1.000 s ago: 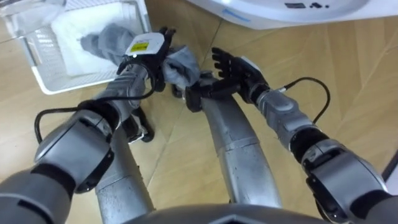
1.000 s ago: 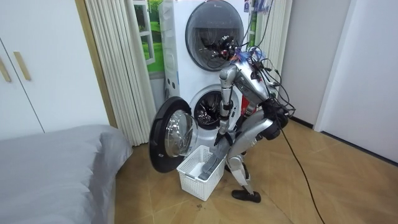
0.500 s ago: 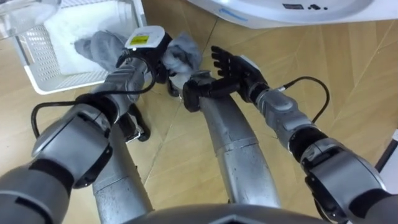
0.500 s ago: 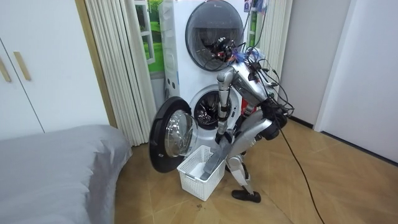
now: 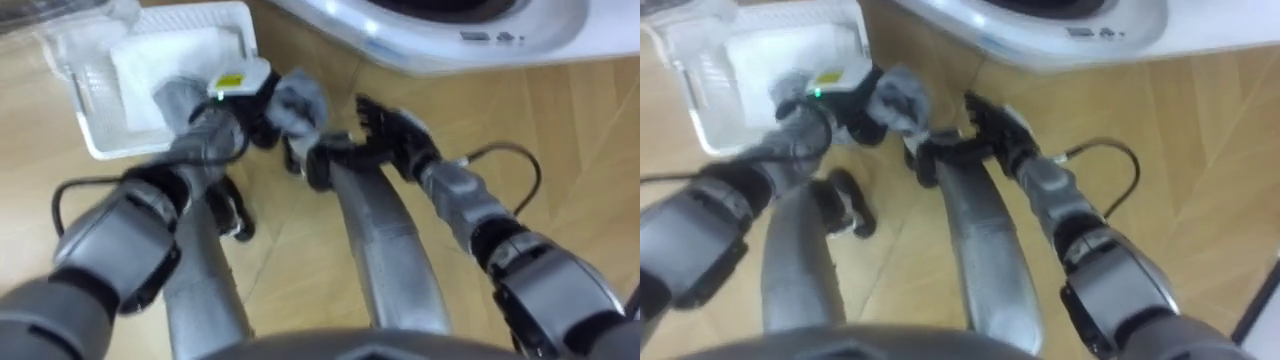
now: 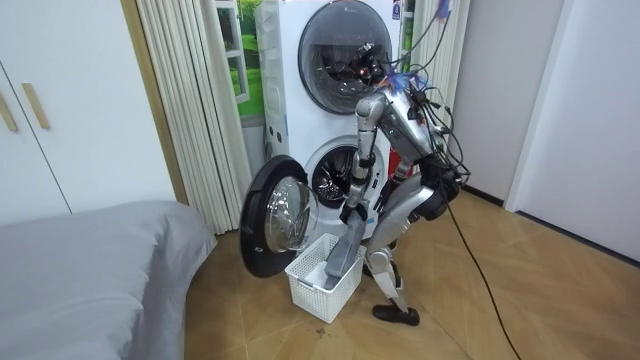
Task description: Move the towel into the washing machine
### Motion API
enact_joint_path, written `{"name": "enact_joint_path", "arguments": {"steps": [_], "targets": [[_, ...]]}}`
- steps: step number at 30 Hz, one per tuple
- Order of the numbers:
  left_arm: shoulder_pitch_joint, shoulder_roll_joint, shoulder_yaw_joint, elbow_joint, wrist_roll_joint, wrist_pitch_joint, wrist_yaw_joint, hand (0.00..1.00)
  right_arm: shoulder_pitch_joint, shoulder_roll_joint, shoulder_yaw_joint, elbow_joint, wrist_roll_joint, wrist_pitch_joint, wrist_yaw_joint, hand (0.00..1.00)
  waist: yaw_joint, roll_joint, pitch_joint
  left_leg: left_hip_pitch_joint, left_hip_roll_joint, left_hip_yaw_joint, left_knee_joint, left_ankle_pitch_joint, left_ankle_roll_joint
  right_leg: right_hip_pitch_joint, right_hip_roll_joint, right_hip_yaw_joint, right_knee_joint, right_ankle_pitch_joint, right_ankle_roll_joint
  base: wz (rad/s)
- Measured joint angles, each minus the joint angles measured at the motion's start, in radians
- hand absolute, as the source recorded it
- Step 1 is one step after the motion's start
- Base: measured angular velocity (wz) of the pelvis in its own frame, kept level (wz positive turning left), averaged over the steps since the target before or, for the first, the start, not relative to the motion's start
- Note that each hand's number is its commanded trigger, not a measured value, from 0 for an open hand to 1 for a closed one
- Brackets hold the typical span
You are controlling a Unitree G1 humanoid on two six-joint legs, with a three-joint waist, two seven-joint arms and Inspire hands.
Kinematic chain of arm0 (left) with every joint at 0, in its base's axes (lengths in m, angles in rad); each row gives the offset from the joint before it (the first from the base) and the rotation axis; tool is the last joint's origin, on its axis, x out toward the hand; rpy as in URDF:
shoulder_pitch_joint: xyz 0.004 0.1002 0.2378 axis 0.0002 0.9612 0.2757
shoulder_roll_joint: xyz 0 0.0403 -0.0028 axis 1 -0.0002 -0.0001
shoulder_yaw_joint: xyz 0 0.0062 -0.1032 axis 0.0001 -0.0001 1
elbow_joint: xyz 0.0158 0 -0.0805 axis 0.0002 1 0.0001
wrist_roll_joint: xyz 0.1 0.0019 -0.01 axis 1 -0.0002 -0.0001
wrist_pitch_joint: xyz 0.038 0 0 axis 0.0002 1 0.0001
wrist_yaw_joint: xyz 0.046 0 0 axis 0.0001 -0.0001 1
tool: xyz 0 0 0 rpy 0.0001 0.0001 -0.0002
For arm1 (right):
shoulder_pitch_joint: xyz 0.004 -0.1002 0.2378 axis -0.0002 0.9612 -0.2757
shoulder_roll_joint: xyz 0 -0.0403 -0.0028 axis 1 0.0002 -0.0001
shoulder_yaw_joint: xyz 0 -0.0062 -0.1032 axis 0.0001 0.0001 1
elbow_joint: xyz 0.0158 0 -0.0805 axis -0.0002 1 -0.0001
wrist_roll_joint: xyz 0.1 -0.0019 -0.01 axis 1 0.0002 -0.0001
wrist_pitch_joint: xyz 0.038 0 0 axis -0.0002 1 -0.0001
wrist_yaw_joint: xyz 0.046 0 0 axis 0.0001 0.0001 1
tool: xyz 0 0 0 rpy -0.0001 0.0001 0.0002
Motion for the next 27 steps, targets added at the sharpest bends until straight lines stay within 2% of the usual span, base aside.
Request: {"name": "enact_joint_path", "arguments": {"steps": [2,3,8,11,13,15,18,21,23,25,27], "targets": [[0.002,-0.003,0.019,0.000,0.000,-0.002,0.027,1.00,0.010,-0.003,-0.006,0.015,-0.010,0.000,-0.003,0.00,0.008,0.000,-0.0002,0.044,-0.001,0.005,-0.033,0.010,-0.002,0.044,0.002,-0.001,-0.033,0.010,-0.001,0.02],[0.004,-0.007,0.032,0.000,0.000,-0.004,0.038,1.00,0.020,-0.008,-0.007,0.025,-0.018,0.000,-0.002,0.00,0.023,0.001,-0.0002,0.078,-0.002,0.009,-0.055,0.019,-0.011,0.078,0.004,-0.002,-0.053,0.016,-0.003,-0.03],[0.006,-0.016,0.041,-0.030,-0.024,-0.022,0.073,1.00,0.040,-0.023,-0.005,0.050,-0.020,0.003,0.005,0.00,0.060,0.013,-0.0018,0.183,-0.018,0.009,-0.127,0.038,-0.013,0.182,0.003,-0.001,-0.106,0.025,0.001,0.04],[0.010,-0.023,0.046,-0.062,-0.116,-0.025,0.085,1.00,0.041,-0.026,-0.006,0.052,-0.020,0.010,0.004,0.00,0.080,0.031,-0.0005,0.238,-0.027,0.010,-0.160,0.051,-0.004,0.236,-0.001,-0.001,-0.131,0.034,0.007,0.05],[0.041,-0.024,0.064,-0.133,-0.202,-0.032,0.084,1.00,0.040,-0.025,-0.006,0.051,-0.030,0.010,0.005,0.00,0.092,0.043,-0.0036,0.274,-0.037,0.012,-0.186,0.058,0.001,0.269,-0.011,-0.001,-0.143,0.034,0.014,0.11],[0.078,-0.024,0.064,-0.210,-0.279,-0.040,0.074,1.00,0.040,-0.027,-0.007,0.048,-0.049,0.010,0.005,0.00,0.099,0.043,-0.0055,0.293,-0.053,0.011,-0.214,0.071,0.001,0.279,-0.028,0.000,-0.144,0.029,0.021,0.22],[0.107,-0.044,0.063,-0.272,-0.425,-0.044,0.011,1.00,0.043,-0.031,-0.006,0.036,-0.064,0.010,0.009,0.00,0.132,0.042,-0.0058,0.299,-0.063,0.005,-0.221,0.077,0.002,0.290,-0.031,-0.006,-0.152,0.028,0.022,0.11],[0.133,-0.069,0.052,-0.282,-0.627,-0.045,-0.096,1.00,0.033,-0.024,-0.007,0.026,-0.083,0.010,0.009,0.00,0.134,0.039,-0.0077,0.299,-0.068,0.003,-0.226,0.084,0.009,0.293,-0.042,-0.016,-0.154,0.028,0.022,0.11],[0.160,-0.080,0.052,-0.284,-0.752,-0.045,-0.171,1.00,0.039,-0.014,-0.006,0.010,-0.102,0.010,0.007,0.00,0.135,0.029,-0.0138,0.299,-0.067,0.003,-0.226,0.085,0.010,0.294,-0.042,-0.016,-0.154,0.028,0.023,0.00],[0.191,-0.088,0.050,-0.293,-0.889,-0.040,-0.266,1.00,0.051,0.002,-0.006,-0.003,-0.102,0.010,0.014,0.00,0.132,0.014,-0.0233,0.297,-0.067,-0.001,-0.226,0.085,0.011,0.295,-0.043,-0.020,-0.156,0.029,0.023,0.02],[0.203,-0.095,0.033,-0.298,-0.981,-0.040,-0.317,1.00,0.060,0.004,-0.007,-0.003,-0.103,0.010,0.016,0.00,0.133,0.008,-0.0275,0.298,-0.067,-0.004,-0.226,0.085,0.011,0.300,-0.044,-0.025,-0.159,0.029,0.023,0.05]]}}
